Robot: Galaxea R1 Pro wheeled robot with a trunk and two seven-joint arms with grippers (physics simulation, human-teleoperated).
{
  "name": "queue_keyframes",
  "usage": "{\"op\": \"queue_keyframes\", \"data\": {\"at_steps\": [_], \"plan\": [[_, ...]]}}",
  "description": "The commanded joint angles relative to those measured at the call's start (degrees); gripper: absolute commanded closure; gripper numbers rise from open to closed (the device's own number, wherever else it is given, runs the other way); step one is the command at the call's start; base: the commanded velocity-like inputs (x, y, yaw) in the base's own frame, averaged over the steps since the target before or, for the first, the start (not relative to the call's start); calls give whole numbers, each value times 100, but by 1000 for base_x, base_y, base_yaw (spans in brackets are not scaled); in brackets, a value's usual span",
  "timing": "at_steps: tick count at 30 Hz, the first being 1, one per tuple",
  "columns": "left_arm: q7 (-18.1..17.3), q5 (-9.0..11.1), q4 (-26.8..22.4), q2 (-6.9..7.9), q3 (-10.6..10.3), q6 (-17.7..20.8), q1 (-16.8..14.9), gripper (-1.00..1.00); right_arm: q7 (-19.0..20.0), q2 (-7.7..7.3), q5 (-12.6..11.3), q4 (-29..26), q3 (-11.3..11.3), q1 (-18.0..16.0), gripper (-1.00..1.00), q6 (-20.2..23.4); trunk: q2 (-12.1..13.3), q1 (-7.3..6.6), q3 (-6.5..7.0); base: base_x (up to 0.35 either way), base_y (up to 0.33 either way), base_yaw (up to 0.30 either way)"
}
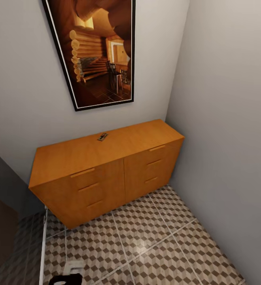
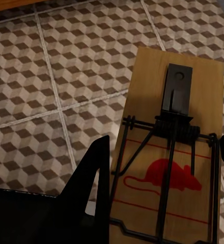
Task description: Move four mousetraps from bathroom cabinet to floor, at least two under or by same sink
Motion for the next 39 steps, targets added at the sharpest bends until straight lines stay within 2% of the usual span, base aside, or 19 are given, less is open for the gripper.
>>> {"op": "queue_keyframes", "data": {"at_steps": [1, 3, 4, 6, 8, 9, 10, 11, 14, 15, 18, 20, 22, 24, 25, 29, 32, 36, 39], "plan": [[58, 70, -361, 23, -41, 365, 1, -100, -28, 1, -24, 5, 50, -4, 100, -15, -10, 3, -11, 0, 0, 0], [61, 69, -1458, 55, -40, 1360, 1, -100, -28, 1, -24, 5, 51, -4, 100, -15, -10, 3, -11, 0, 0, 0], [61, 69, -1690, 60, -40, 1544, 1, -100, -28, 1, -24, 5, 51, -4, 100, -17, -10, 3, -11, 0, 0, 0], [61, 69, -2627, 94, -34, 2301, -14, -100, -28, -4, -24, 5, 51, -4, 100, -20, -10, 3, -11, 0, 0, 0], [61, 66, -3036, 113, -26, 2768, -33, -100, -28, -6, -20, 5, 51, -4, 100, -15, -10, 3, -11, 0, 0, 0], [62, 63, -3376, 123, -11, 3234, -94, -100, -26, -7, -18, 5, 51, -4, 100, -11, -10, 3, -11, 0, 0, 0], [62, 62, -3481, 125, -6, 3376, -133, -100, -25, -7, -17, 5, 53, -4, 100, -10, -10, 3, -11, 0, 0, 0], [61, 61, -3766, 129, 3, 3692, -296, -100, -22, -7, -16, 5, 56, -4, 100, -11, -10, 3, -11, 0, 0, 0], [64, 60, -4171, 132, 18, 3954, -768, -100, -20, -7, -16, 5, 63, -4, 100, -14, -10, 3, -11, 0, 0, 0], [66, 63, -4222, 133, 39, 3998, -1049, -100, -19, -4, -16, 5, 65, -4, 100, -15, -10, 3, -11, 0, 0, 0], [68, 73, -4217, 130, 200, 4061, -1800, -100, -19, 0, -16, 5, 67, -4, 100, -9, -10, 3, -11, 0, 0, 0], [69, 75, -4109, 127, 246, 4073, -2129, -100, -19, -4, -15, 5, 66, -4, 100, -8, -10, 3, -11, 0, 0, 0], [69, 80, -3829, 131, 292, 4080, -2559, -100, -19, -4, -15, 5, 67, -4, 100, -7, -10, 3, -11, 0, 0, 0], [69, 80, -3646, 132, 350, 4082, -2860, -100, -17, -6, -15, 5, 68, -4, 100, -7, -10, 3, -11, 0, 0, 0], [69, 83, -3510, 140, 396, 4083, -3154, -100, -15, -5, -15, 5, 68, -4, 100, -1, -10, 3, -11, 0, 0, 0], [69, 80, -2897, 149, 434, 4076, -3760, -100, -11, -4, -15, 5, 68, -4, 100, 13, -10, 3, -11, 0, 0, 0], [74, 75, -2461, 150, 441, 4064, -3925, -100, -10, 0, -15, 5, 68, -4, 100, 15, -10, 3, -11, 0, 0, 0], [55, 73, -1879, 126, 438, 4070, -3990, -100, -10, 1, -15, 5, 68, -4, 100, 18, -10, 3, -11, 0, 0, 0], [30, 70, -1712, 98, 422, 4071, -4000, -100, -10, 1, -15, 5, 68, -4, 100, 19, -10, 3, -11, 0, 0, 0]]}}
